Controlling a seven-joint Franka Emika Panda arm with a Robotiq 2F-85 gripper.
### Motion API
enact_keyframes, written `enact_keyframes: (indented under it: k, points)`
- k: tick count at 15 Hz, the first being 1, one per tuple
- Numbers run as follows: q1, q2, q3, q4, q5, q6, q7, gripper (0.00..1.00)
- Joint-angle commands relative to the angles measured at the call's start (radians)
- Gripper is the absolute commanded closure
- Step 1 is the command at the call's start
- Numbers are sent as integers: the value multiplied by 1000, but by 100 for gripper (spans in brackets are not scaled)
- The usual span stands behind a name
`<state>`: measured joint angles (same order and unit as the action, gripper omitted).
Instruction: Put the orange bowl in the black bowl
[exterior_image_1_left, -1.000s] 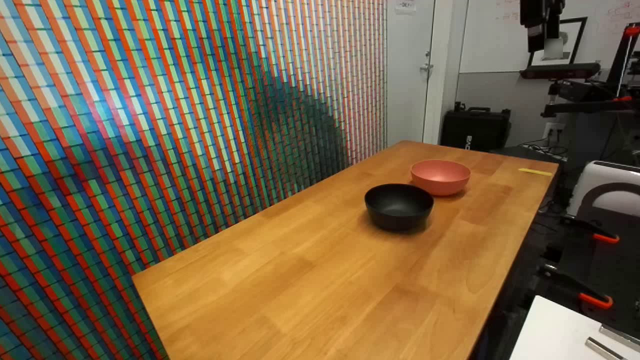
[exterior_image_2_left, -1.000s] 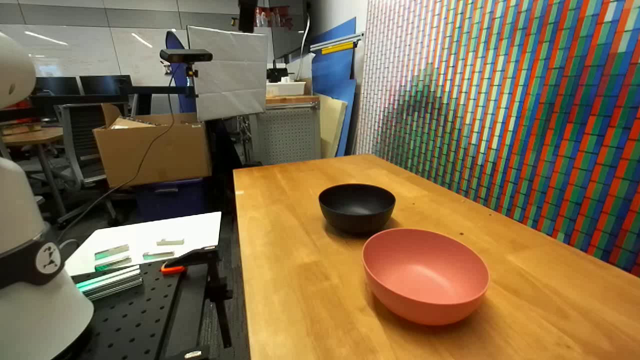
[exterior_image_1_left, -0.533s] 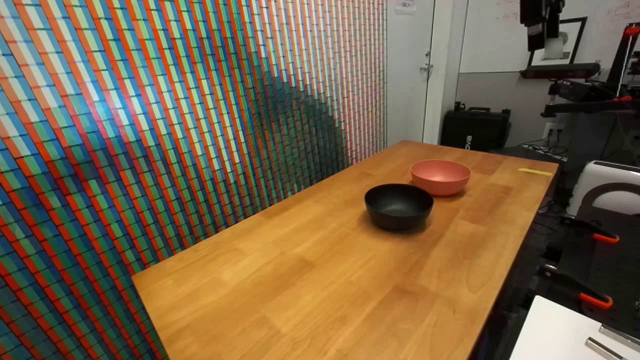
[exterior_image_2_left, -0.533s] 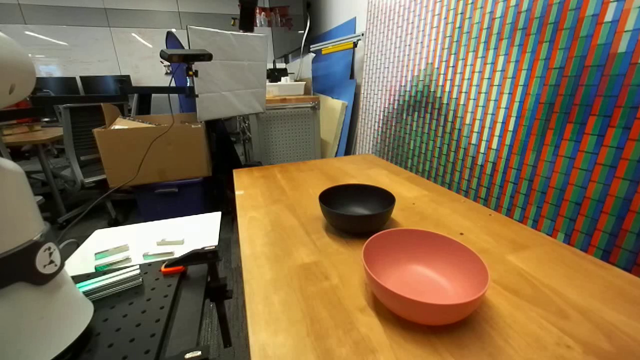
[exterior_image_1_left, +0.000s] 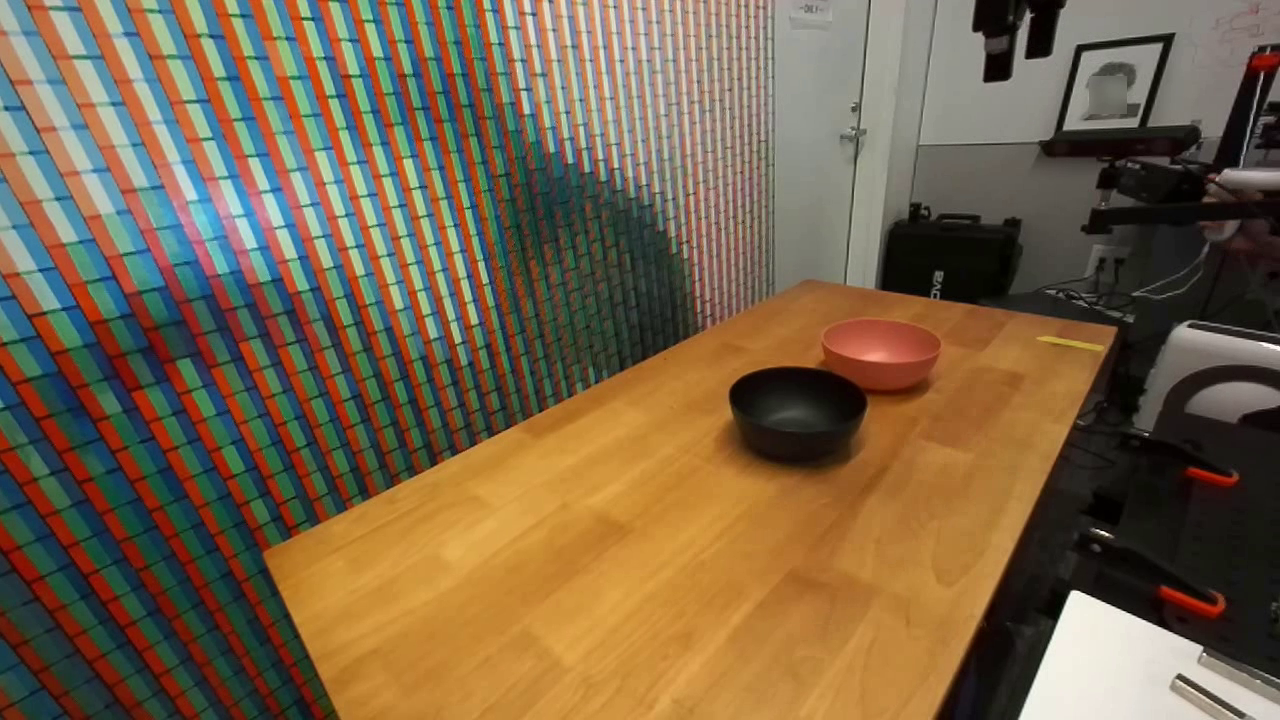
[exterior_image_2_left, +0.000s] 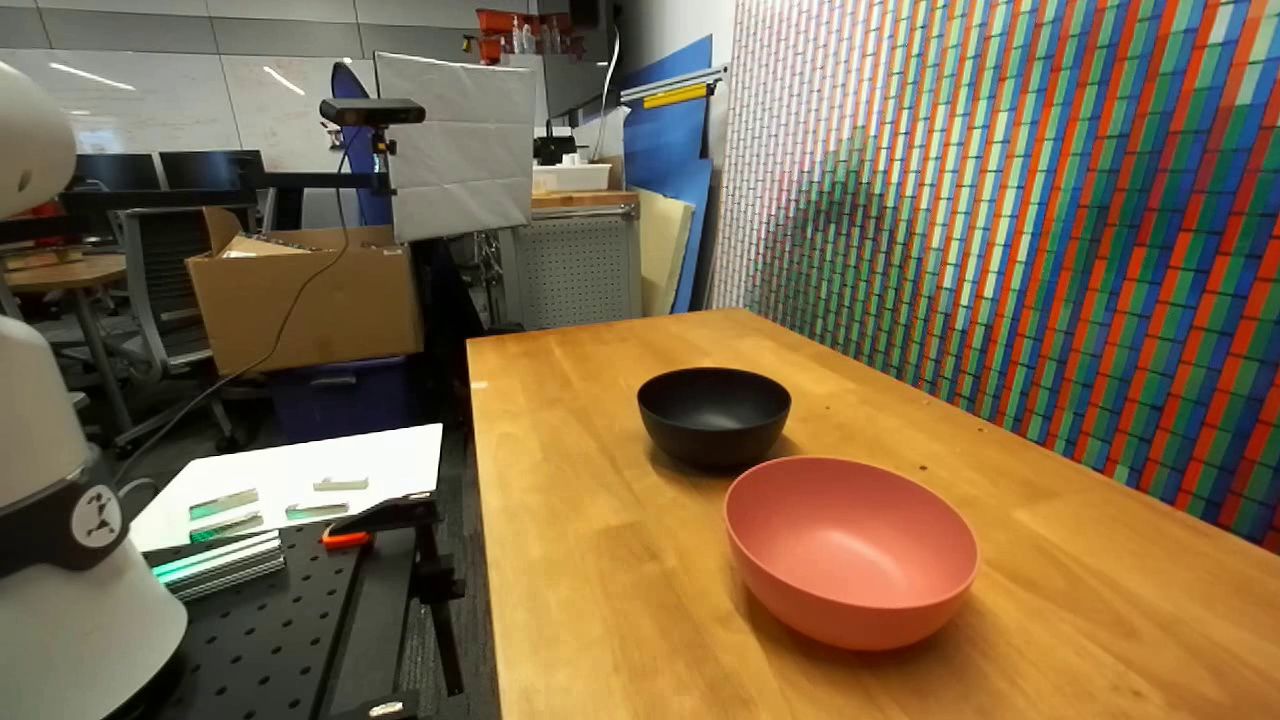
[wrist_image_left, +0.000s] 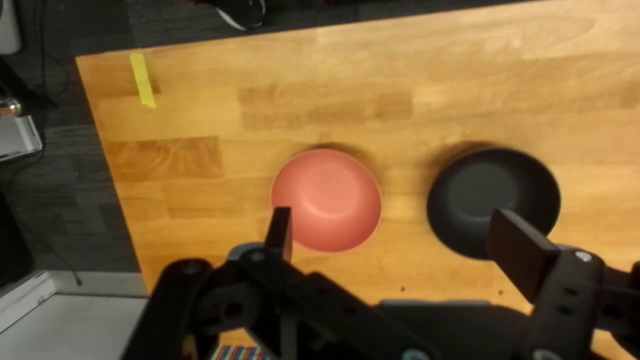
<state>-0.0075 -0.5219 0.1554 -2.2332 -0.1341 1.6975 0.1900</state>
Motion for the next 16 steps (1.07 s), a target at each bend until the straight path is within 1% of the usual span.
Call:
enact_keyframes:
  k: [1, 6, 8, 12, 16]
  points:
    - [-40, 117, -13, 76, -96, 142, 81, 0]
    - [-76, 293, -9, 62, -175, 385, 269, 0]
    - [-74, 389, -11, 72, -205, 449, 351, 0]
    - [-40, 582, -32, 106, -257, 518, 494, 0]
    - [26, 732, -68, 133, -297, 538, 571, 0]
